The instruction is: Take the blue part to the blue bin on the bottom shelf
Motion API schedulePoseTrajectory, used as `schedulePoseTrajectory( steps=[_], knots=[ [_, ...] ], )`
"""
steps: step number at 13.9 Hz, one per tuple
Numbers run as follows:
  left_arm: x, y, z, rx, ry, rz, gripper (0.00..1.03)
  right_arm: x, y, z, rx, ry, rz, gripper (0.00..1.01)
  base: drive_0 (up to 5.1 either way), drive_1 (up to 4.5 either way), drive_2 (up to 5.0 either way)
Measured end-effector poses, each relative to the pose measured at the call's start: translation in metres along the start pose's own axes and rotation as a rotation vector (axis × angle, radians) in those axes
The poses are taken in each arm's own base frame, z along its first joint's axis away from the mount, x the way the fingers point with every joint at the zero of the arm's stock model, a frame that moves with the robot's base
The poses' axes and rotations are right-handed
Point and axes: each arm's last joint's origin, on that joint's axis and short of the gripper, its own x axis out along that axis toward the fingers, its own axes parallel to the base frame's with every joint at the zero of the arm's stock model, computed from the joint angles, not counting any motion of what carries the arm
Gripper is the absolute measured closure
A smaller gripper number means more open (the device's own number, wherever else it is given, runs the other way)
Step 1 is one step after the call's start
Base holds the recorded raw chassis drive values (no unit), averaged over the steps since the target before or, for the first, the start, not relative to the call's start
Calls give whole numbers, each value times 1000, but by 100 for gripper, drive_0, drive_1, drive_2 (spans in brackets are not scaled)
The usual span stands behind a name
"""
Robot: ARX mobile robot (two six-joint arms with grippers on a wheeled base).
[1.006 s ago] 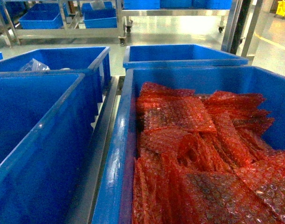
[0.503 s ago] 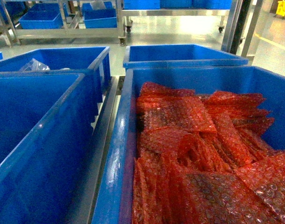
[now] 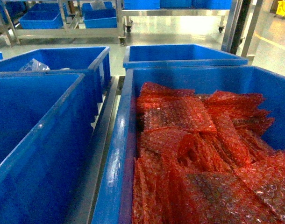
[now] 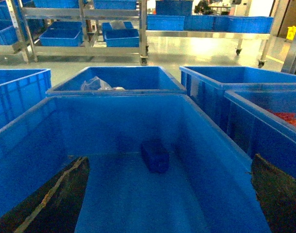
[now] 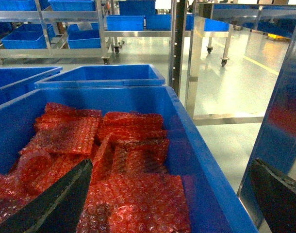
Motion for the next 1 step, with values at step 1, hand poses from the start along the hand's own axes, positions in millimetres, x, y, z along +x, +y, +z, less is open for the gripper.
schedulePoseTrajectory(
  steps=[1],
  knots=[
    [0, 0, 0, 0, 0, 0, 5, 0, 0, 0, 0, 0, 0, 3, 0, 0, 0]
  ],
)
